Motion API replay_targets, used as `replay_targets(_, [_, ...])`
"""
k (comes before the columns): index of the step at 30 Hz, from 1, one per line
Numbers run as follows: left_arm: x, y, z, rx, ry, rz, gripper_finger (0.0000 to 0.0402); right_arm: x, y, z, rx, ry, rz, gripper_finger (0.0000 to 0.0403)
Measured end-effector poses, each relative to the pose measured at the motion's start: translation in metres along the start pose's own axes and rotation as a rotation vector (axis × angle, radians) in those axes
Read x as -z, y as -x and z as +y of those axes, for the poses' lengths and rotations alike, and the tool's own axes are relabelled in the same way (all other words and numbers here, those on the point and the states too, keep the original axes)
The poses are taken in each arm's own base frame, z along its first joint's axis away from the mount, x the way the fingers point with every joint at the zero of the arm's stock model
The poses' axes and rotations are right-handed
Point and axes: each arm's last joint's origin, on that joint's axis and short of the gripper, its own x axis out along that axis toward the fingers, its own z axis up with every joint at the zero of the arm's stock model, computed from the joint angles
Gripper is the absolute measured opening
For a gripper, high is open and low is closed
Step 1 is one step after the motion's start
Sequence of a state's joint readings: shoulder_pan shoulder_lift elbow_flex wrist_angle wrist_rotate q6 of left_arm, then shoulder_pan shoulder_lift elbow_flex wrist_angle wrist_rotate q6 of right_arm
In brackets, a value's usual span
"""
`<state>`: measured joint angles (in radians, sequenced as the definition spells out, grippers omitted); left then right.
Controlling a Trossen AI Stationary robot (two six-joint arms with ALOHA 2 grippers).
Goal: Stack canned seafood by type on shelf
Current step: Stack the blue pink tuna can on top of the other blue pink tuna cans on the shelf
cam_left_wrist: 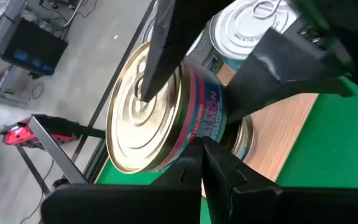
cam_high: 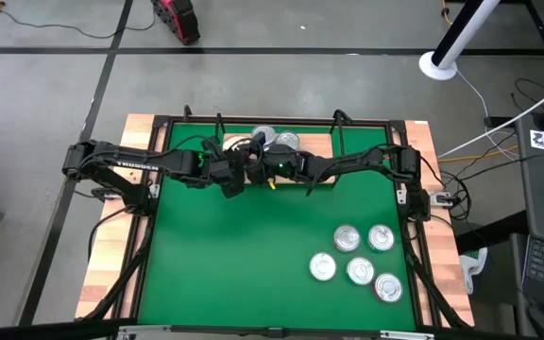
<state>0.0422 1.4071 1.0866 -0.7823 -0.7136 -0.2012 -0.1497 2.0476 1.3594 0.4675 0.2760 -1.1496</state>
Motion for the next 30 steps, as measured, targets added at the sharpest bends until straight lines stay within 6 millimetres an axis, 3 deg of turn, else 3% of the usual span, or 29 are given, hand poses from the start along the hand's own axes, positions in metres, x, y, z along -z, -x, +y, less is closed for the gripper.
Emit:
replay_targets(13, [0.0, 0.0, 0.0, -0.002, 0.007, -0.001, 0.0001, 0.003, 0.0, 0.003, -0.025, 0.015, 0.061, 0.025])
replay_targets(30, [-0.001, 0.0, 0.0, 0.001, 0.022, -0.007, 0.0001, -0.011, 0.006, 0.01, -0.028, 0.031, 0.089, 0.025])
